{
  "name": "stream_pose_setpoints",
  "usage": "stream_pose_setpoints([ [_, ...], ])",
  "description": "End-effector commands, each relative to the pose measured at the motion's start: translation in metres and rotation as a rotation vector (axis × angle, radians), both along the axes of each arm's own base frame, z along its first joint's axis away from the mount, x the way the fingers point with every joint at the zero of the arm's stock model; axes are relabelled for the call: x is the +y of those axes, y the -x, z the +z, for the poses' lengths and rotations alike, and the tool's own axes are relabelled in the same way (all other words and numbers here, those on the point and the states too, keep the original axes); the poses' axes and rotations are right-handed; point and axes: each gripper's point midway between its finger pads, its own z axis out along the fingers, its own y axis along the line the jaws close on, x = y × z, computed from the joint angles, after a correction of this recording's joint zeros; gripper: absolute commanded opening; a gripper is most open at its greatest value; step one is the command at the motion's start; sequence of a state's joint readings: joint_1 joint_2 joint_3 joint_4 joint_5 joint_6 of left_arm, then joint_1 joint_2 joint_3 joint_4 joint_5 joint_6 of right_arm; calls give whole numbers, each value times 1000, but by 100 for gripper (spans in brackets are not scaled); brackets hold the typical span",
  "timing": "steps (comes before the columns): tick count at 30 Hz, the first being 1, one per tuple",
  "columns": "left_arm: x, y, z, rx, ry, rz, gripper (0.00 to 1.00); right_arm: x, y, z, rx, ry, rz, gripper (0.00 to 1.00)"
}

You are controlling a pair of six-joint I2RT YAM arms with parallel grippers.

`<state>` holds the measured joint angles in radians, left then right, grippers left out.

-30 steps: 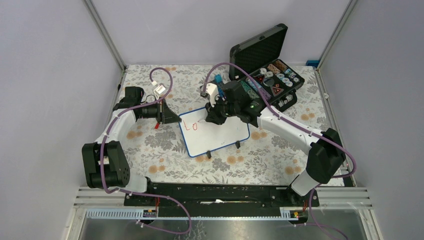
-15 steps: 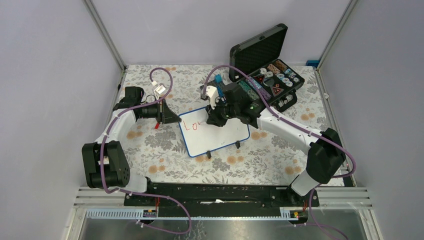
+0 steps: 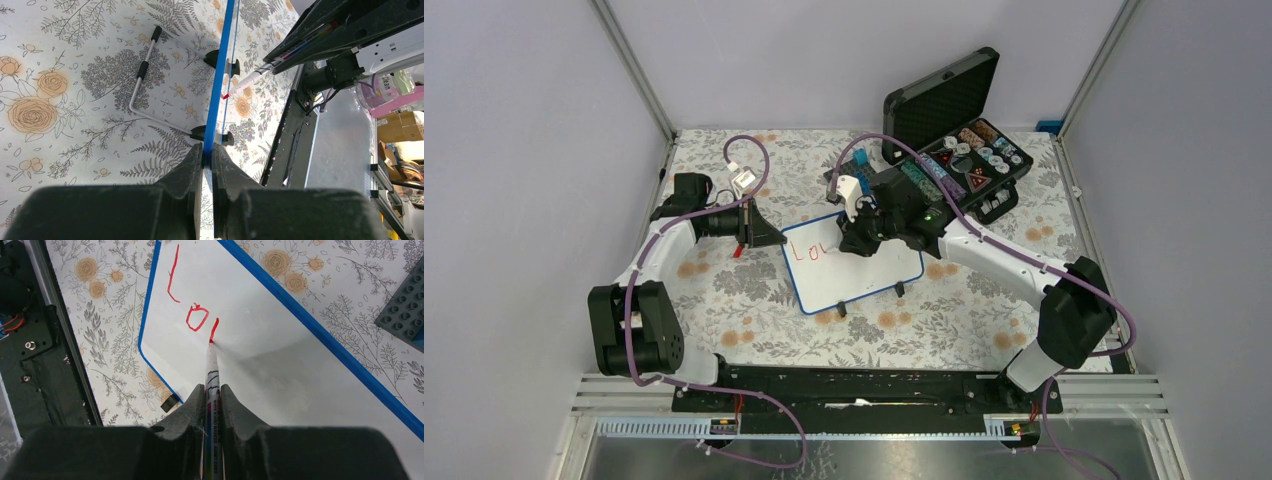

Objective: Write a sentence on the whiteboard

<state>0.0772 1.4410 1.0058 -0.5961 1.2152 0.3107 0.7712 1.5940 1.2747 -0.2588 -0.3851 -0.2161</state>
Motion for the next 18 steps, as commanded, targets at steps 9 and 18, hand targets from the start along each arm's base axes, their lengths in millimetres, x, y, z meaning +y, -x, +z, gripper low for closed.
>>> stream_pose_setpoints([
  [9, -3, -2, 10, -45, 15, -20, 0, -9, -27, 35, -94, -34, -79, 0],
  [18, -2, -2, 9, -44, 14, -20, 0, -10, -31, 42, -99, -50, -87, 0],
])
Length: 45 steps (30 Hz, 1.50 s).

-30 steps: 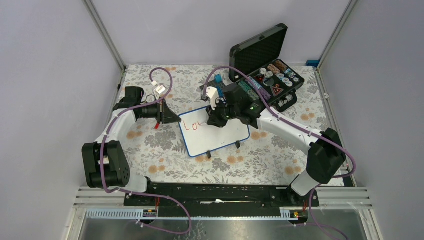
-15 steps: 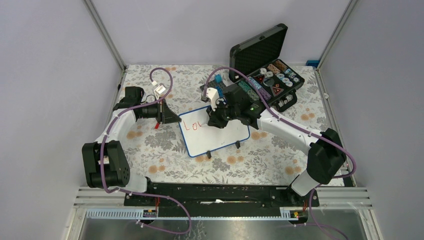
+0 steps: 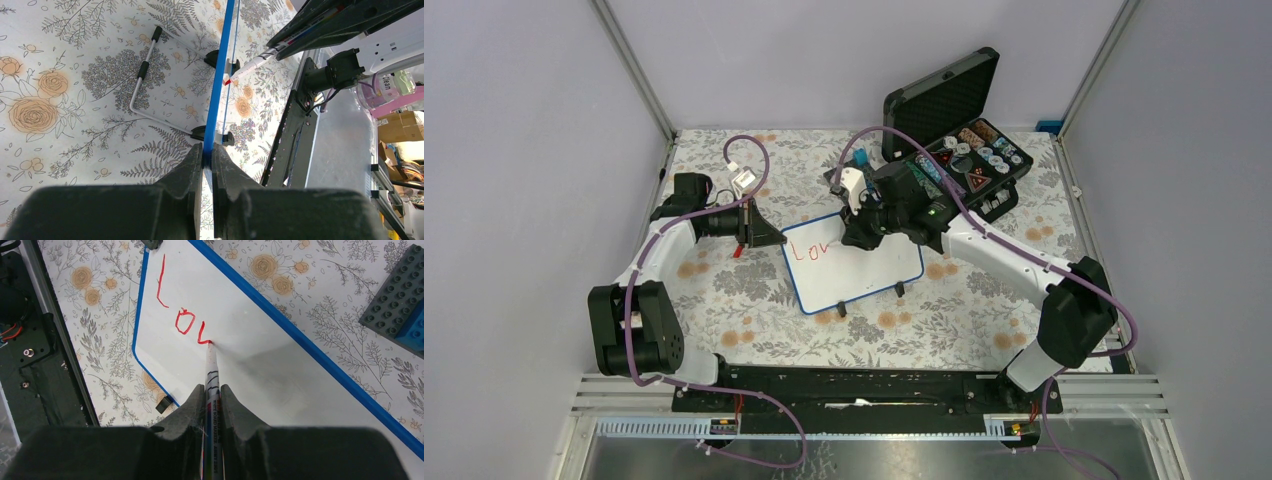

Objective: Write a sentence on the whiteboard

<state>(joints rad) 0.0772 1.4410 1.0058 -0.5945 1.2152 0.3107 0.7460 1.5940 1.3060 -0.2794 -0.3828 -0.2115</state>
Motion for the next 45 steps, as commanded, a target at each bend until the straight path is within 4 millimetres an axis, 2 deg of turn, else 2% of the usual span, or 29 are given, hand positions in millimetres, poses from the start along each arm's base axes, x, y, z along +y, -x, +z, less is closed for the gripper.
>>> stream_pose_setpoints([
  [1, -2, -2, 9, -43, 15, -20, 0, -4, -19, 33, -91, -43, -53, 0],
  [7, -2, -2, 9, -45, 12, -19, 0, -5, -1, 47, -78, -84, 9, 0],
  [12, -3, -2, 10, -47, 14, -20, 0, -9, 6, 42, -61, -75, 21, 0],
  [23, -2, -2, 10, -51, 10, -18, 0, -10, 3, 17, -38, -24, 23, 0],
  [38, -2, -1, 9, -50, 9, -18, 0, -5, -5, 7, -30, -12, 16, 0],
  [45, -2, -1, 9, -50, 9, -18, 0, -10, -11, 5, -43, 6, -14, 0],
])
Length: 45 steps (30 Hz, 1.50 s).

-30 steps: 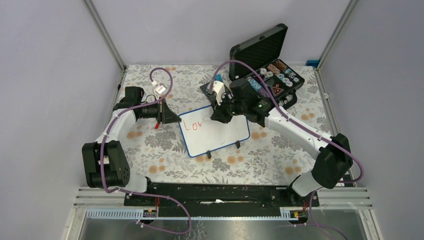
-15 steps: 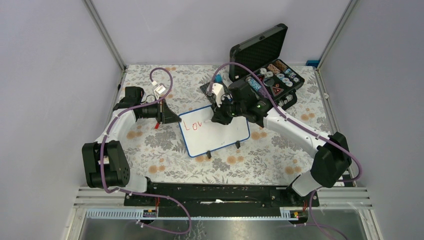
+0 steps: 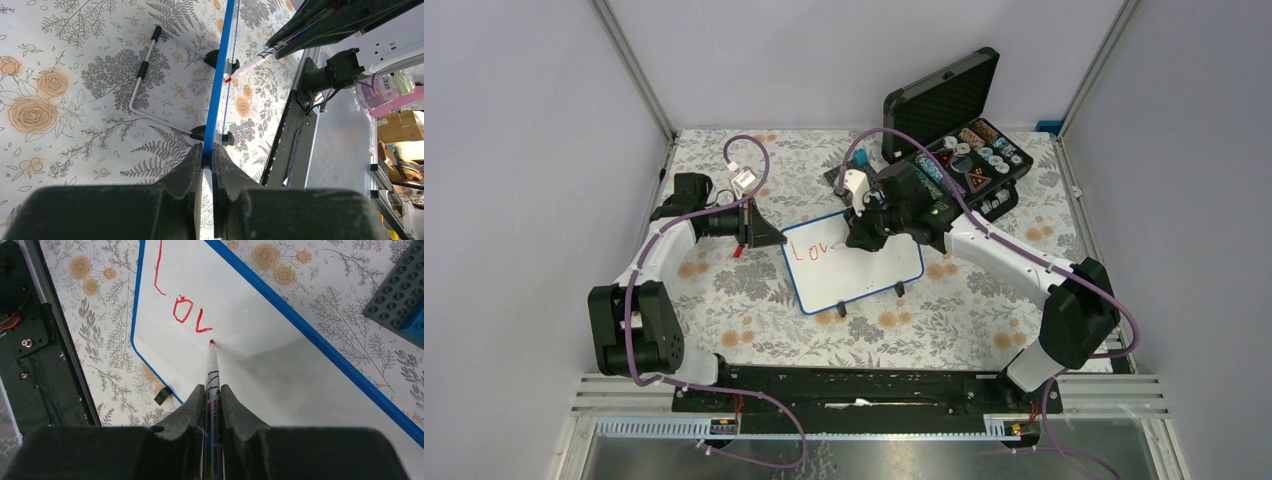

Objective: Write a sentence on the whiteboard

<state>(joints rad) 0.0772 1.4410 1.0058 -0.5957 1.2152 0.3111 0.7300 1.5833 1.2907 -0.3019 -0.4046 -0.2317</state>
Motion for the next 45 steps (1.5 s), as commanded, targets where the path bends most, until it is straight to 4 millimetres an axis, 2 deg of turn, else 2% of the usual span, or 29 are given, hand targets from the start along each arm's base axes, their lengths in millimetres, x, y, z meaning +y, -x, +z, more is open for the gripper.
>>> stream_pose_setpoints([
  [1, -2, -1, 9, -50, 10, -18, 0, -4, -14, 10, -57, -7, -30, 0],
  [16, -2, -1, 8, -45, 9, -17, 0, -28, -25, 11, -72, 15, -73, 0],
  [32, -2, -2, 10, -51, 9, -17, 0, -13, -33, 23, -54, -40, -67, 0],
  [45, -2, -2, 9, -50, 9, -18, 0, -3, -28, 27, -53, -52, -45, 0],
])
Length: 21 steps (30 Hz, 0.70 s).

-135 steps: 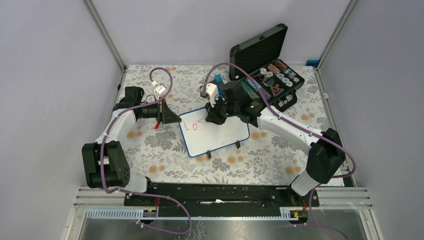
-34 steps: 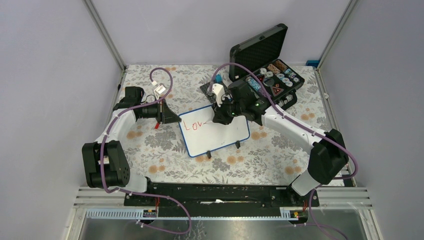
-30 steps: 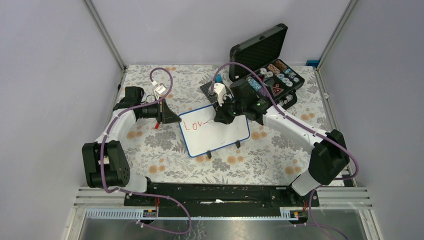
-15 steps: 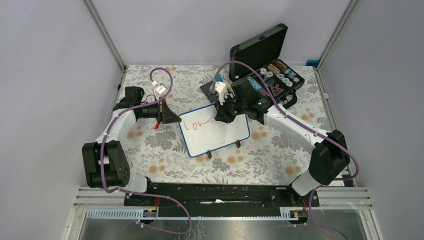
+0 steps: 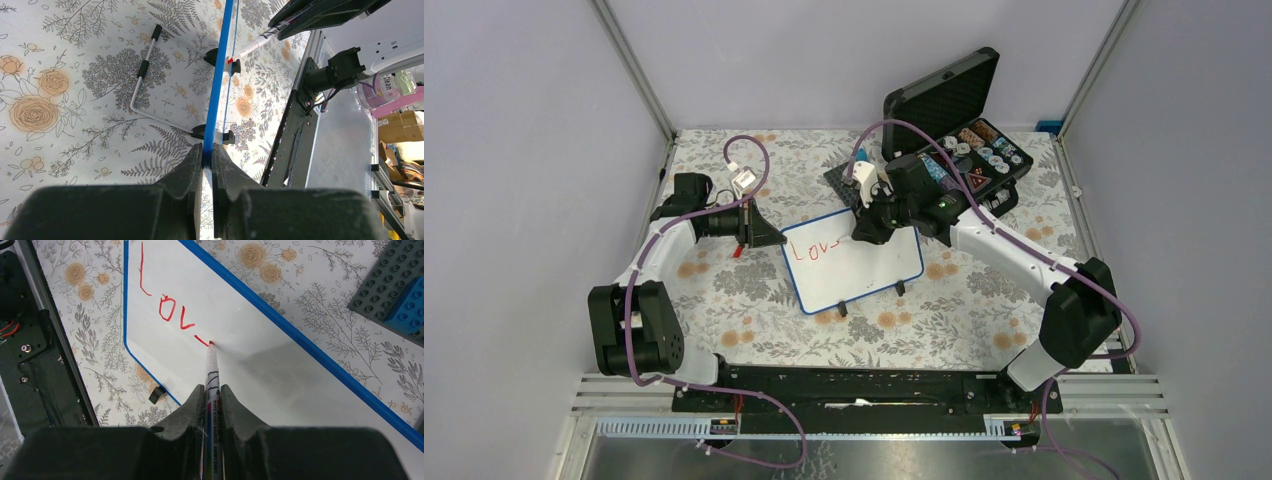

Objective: Write a sentence on the whiteboard

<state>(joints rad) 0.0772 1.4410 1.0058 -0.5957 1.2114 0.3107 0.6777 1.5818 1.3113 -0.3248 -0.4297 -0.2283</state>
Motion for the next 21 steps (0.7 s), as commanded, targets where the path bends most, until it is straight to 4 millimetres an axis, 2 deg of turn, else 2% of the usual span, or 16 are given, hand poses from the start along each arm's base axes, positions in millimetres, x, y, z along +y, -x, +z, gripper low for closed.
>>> stream_pose_setpoints([
  [1, -2, -2, 10, -52, 12, -20, 0, 11, -14, 19, -66, -37, -8, 0],
  [21, -2, -1, 9, -51, 9, -20, 0, 20, 3, 0, -41, -4, 39, 0],
])
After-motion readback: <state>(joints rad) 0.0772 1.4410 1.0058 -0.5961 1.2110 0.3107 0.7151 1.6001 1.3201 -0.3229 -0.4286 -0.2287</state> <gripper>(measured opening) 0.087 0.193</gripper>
